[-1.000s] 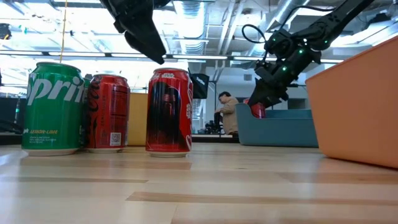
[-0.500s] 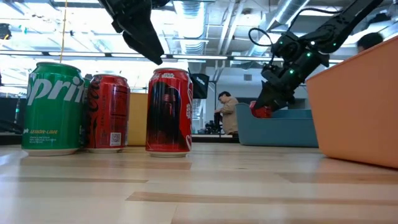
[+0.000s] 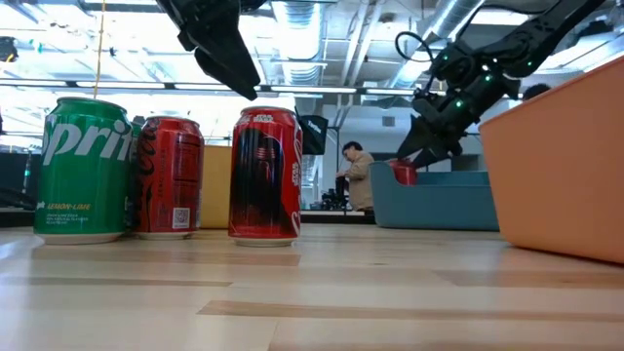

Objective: Sort soda cans
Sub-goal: Put the right red soda can into the blue bin

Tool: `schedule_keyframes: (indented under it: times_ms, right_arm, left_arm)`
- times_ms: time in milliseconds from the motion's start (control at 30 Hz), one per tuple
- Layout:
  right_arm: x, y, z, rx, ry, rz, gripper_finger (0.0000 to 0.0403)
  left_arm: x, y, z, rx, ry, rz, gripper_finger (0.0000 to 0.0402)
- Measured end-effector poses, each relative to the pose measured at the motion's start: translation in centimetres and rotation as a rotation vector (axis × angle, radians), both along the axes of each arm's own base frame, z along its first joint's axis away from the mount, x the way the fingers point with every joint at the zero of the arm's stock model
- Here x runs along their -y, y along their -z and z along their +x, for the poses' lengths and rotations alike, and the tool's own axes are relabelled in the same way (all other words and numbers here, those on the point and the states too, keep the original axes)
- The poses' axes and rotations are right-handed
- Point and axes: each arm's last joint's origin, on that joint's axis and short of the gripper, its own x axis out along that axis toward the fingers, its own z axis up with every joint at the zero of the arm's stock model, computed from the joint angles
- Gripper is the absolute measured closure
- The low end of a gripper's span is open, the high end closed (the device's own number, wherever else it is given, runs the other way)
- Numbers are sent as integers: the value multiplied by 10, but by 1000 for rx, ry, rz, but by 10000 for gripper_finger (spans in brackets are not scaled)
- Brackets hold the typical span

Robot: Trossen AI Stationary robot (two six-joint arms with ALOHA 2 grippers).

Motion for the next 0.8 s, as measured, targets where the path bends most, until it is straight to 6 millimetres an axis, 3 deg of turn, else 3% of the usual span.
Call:
schedule_keyframes:
  times_ms: [200, 433, 633, 800]
  right_arm:
    - [0, -1, 0, 8, 14, 5, 35]
    - [-8, -25, -9, 97, 27, -46, 35]
    - [-28, -54, -18, 194, -8, -121, 35]
    - [-58, -67, -17, 232, -115, -122, 35]
  left_arm:
    - [0, 0, 0, -5, 2, 1, 49]
    - [4, 4, -5, -63, 38, -31, 49]
    - [12, 11, -6, -110, 82, -65, 49]
    - [21, 21, -7, -112, 55, -108, 49]
